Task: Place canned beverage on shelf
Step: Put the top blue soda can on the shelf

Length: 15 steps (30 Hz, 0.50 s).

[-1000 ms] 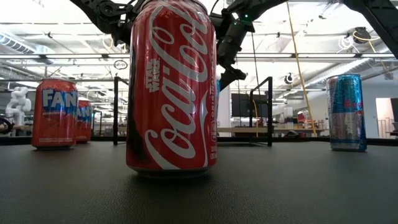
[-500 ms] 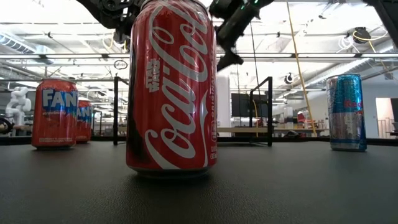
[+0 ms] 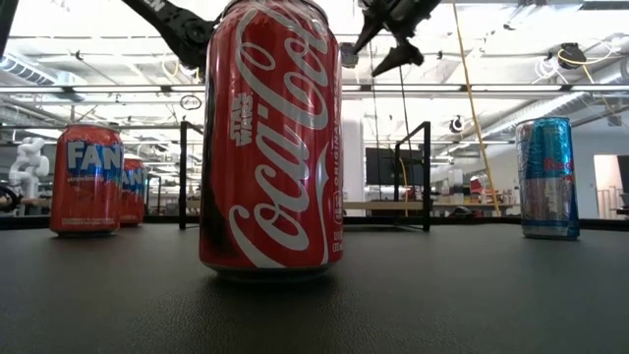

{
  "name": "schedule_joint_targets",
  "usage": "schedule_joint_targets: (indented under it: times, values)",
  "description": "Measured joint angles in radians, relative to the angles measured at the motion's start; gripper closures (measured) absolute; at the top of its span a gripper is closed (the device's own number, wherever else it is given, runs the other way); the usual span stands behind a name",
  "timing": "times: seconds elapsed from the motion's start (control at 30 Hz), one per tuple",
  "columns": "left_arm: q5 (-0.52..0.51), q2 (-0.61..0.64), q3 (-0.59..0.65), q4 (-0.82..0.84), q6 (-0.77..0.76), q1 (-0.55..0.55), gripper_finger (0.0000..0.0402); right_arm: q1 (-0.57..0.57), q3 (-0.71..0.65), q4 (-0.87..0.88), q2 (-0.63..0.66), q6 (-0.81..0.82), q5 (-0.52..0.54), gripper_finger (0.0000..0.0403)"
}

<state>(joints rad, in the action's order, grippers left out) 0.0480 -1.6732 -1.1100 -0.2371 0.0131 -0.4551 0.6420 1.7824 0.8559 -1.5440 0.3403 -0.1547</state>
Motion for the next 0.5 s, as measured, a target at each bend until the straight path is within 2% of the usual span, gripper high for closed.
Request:
schedule_joint_targets:
  times: [0.3,0.5]
  values:
    - [-0.003,-0.054,-0.016,0.008,-0.008,0.006,0.0015,0.047,-0.152,-0.029,0.093,0.008,-0.003,0.0071]
    - [-0.007,-0.069,-0.016,-0.007,-0.007,0.021,0.0016,0.067,-0.178,-0.069,0.102,0.014,-0.005,0.0071]
